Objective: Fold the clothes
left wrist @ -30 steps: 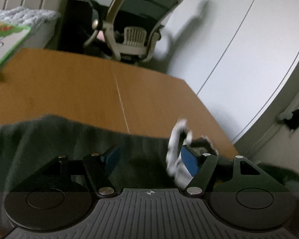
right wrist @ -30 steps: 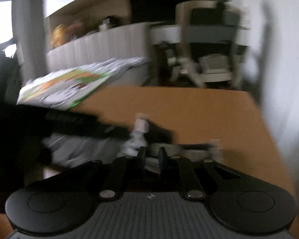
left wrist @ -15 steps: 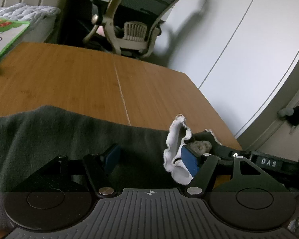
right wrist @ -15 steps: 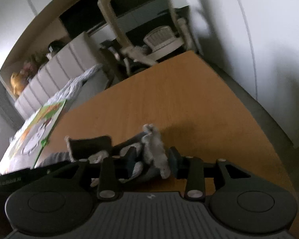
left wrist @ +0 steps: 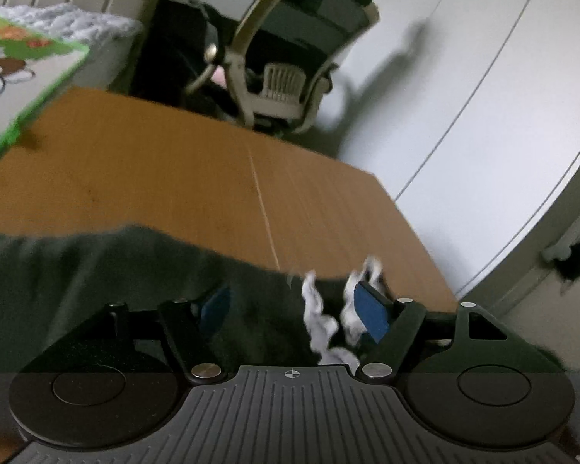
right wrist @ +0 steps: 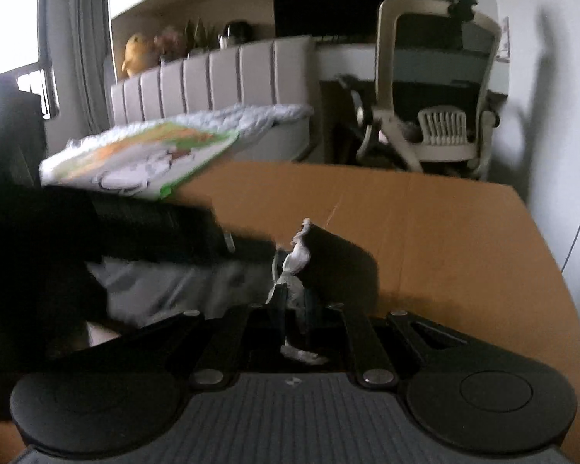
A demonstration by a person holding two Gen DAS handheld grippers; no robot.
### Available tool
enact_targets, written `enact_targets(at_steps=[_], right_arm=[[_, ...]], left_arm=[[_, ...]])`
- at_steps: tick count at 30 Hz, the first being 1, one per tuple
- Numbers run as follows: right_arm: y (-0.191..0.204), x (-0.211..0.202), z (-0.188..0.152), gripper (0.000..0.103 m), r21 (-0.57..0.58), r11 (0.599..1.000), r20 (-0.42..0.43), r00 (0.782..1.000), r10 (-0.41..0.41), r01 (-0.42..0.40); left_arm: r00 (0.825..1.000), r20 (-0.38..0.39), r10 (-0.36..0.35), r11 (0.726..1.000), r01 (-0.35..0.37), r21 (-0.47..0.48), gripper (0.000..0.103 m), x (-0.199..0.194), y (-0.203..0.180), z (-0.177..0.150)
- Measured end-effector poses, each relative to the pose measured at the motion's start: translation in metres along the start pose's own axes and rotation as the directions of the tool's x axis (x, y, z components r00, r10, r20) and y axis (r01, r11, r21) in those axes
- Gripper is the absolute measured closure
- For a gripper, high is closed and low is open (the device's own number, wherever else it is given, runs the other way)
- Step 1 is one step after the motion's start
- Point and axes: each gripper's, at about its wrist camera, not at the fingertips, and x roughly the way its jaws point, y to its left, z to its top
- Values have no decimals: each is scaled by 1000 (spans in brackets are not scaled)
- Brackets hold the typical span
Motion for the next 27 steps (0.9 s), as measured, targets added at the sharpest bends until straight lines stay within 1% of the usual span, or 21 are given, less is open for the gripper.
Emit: enact_targets(at_steps=[1,3,5,6,7,9,10,11,12,13,14,15,16,18,22,24,27], right_arm=[[2,1,0,94,-13,1000,-3,1000,-5,5],[6,3,2,93,-38,999,-7,1000,-14,14],[10,5,0,93,-63,998,-9,1000,-22,21],[12,4,-1,93,-74,997,-8,1000,-25,24],[12,2,-2,93,-85,996,-6,1000,-28,27],[13,-1,-4,92,-99,995,-2,1000,-29,29],[12,-3,-5,92,-97,995,0,1000,-21,21],[10,-4,-4,91,-93,996,2,1000,-8,9],[8,-6,-4,90,-91,996,2,1000,7,-6],[5,-9,-3,86,-89,996,2,1000,25,-25],[2,-13,-3,76,-84,995,6,999,49,-48],[-1,-19,-4,69,-76,995,14,997,70,-69],[-4,-24,-4,60,-68,994,22,996,89,-87],[-13,-35,-4,58,-46,995,40,995,93,-91],[-44,-43,-5,58,88,994,45,997,64,-68],[-60,-39,-4,58,165,984,47,997,56,-64],[-77,-26,-6,58,269,960,28,997,77,-81]], left_arm=[[1000,7,-12,1000,12,8,22,-2,-3,3],[999,3,-43,998,43,38,13,1,-14,6],[996,-29,-83,994,85,72,11,12,-29,4],[995,-44,-84,992,88,89,11,18,-34,3],[997,-57,-60,992,66,111,12,25,-39,0],[997,-80,19,990,-8,138,19,37,-40,-4],[995,-87,38,990,-26,137,20,41,-37,-6],[995,-88,39,991,-27,133,18,42,-33,-7],[995,-88,40,991,-28,130,19,44,-30,-8],[995,-88,44,991,-32,131,20,44,-28,-8],[995,-87,50,990,-37,137,21,43,-28,-8],[995,-85,55,989,-43,145,22,41,-28,-8],[995,-82,57,988,-44,149,22,40,-27,-9],[996,-76,50,989,-39,141,22,38,-23,-10],[997,-69,48,989,-38,139,22,39,-22,-11],[997,-68,48,989,-38,142,22,40,-22,-12],[997,-68,42,990,-32,140,22,39,-20,-13]])
